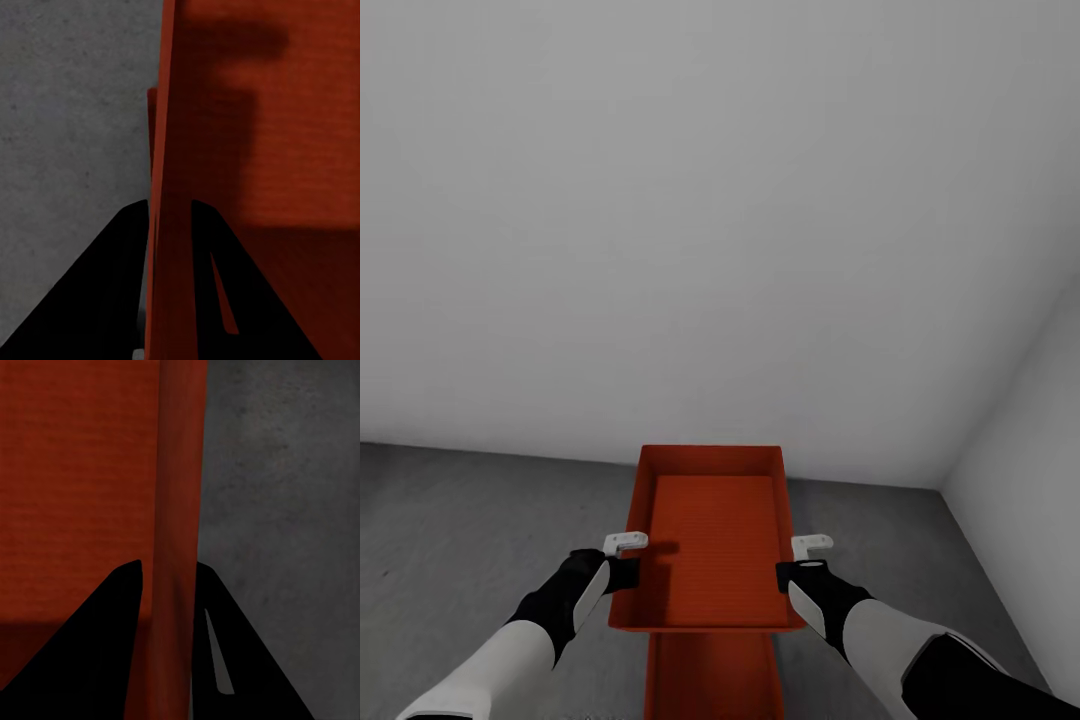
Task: Move the two storage containers from the living room to the garage. In the garage, place one container on the floor and stack the other container on top of it (either order is fine).
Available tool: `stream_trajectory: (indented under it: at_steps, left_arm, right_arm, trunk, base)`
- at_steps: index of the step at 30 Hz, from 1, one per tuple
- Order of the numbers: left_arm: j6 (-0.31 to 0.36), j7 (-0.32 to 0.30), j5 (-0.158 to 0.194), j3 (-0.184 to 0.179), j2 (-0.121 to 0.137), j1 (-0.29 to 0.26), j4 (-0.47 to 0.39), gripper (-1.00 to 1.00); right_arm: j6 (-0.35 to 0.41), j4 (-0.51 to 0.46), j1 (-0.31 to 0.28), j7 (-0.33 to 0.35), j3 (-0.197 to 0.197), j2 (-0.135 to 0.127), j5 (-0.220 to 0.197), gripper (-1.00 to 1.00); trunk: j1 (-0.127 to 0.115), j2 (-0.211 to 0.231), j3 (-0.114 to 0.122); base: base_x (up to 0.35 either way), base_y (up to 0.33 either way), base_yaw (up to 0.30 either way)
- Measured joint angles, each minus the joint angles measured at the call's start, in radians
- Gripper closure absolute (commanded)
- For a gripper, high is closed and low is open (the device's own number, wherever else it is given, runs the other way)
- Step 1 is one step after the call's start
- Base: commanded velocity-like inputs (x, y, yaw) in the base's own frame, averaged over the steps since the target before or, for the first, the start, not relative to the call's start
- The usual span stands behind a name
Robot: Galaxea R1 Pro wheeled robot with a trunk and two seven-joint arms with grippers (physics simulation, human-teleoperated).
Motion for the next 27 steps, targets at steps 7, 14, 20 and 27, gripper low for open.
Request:
stream_trajectory:
  at_steps: [7,14,20,27]
  left_arm:
    - [-0.001,0.0,0.0,0.0,0.0,0.0,0.0,1.0]
    - [0.0,0.0,0.0,0.0,0.0,-0.001,0.0,1.0]
    - [0.001,0.0,0.0,0.0,0.0,0.0,0.0,1.0]
    - [0.0,0.0,0.0,0.0,0.0,0.0,0.0,1.0]
  right_arm:
    - [0.0,0.0,0.0,0.0,0.001,0.0,0.0,1.0]
    - [0.0,0.0,0.0,0.0,0.0,0.0,0.0,1.0]
    - [0.0,0.0,0.0,0.0,-0.001,0.0,0.0,1.0]
    - [0.0,0.0,0.0,0.001,0.0,0.0,0.001,1.0]
  trunk:
    - [0.0,0.0,-0.011]
    - [0.0,0.0,-0.023]
    - [0.0,0.0,-0.033]
    - [0.0,0.0,-0.044]
  base:
    - [0.0,0.0,0.0]
    - [0.0,0.0,0.0]
    - [0.0,0.0,0.0]
    - [0.0,0.0,0.0]
